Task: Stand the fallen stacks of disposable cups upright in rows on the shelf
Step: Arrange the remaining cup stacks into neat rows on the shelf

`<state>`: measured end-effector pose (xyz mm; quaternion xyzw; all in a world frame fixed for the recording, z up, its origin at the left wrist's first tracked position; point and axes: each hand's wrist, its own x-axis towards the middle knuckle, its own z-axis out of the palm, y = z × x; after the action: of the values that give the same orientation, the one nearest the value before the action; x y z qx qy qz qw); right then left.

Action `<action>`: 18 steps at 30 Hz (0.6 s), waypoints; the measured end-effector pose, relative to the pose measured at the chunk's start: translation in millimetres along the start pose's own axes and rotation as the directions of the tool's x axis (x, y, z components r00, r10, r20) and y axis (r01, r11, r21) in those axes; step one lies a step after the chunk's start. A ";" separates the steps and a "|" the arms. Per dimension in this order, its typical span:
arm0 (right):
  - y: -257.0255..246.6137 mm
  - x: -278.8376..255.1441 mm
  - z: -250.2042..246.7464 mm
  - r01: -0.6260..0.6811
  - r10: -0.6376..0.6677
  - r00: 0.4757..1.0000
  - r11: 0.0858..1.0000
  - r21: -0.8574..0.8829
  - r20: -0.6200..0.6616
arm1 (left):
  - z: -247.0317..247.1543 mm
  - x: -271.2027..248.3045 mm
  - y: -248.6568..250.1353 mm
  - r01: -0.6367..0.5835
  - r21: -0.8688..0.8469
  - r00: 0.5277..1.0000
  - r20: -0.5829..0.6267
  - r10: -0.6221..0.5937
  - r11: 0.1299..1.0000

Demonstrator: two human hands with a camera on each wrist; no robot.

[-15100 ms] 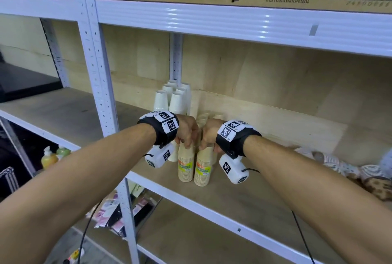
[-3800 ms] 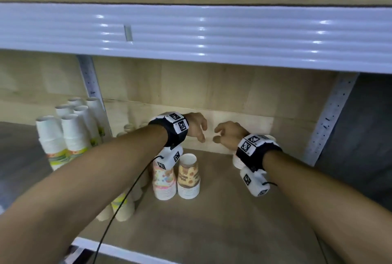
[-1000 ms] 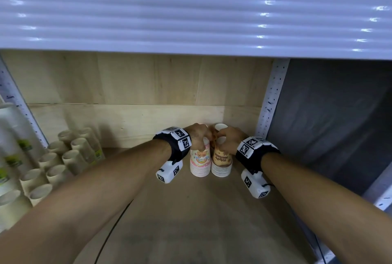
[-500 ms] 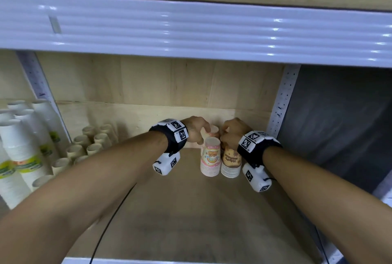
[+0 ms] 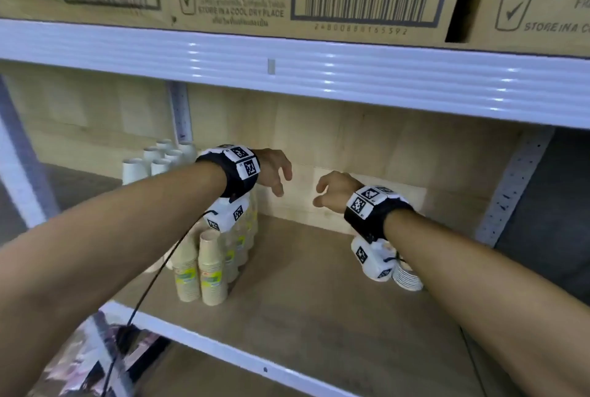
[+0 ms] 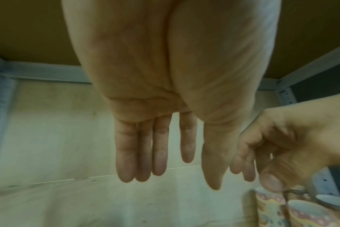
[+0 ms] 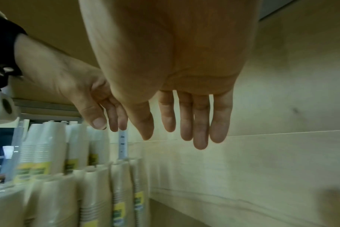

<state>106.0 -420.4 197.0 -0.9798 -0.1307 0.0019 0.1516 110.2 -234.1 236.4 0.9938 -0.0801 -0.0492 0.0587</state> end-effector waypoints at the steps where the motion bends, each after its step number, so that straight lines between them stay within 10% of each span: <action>1: -13.6 1.1 3.7 0.025 -0.025 1.000 1.000 0.004 0.010 | -1.2 -8.1 -12.0 0.025 0.009 1.000 -0.005 -0.025 1.000; 18: -170.1 1.4 79.0 0.318 -0.314 0.928 0.948 0.011 0.199 | 27.8 -95.9 -127.3 0.271 0.008 0.942 0.204 -0.267 0.962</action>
<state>60.4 -240.1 172.2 -0.9424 -0.3012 0.0734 0.1256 32.5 -96.5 201.5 0.9846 0.0513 -0.1587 0.0527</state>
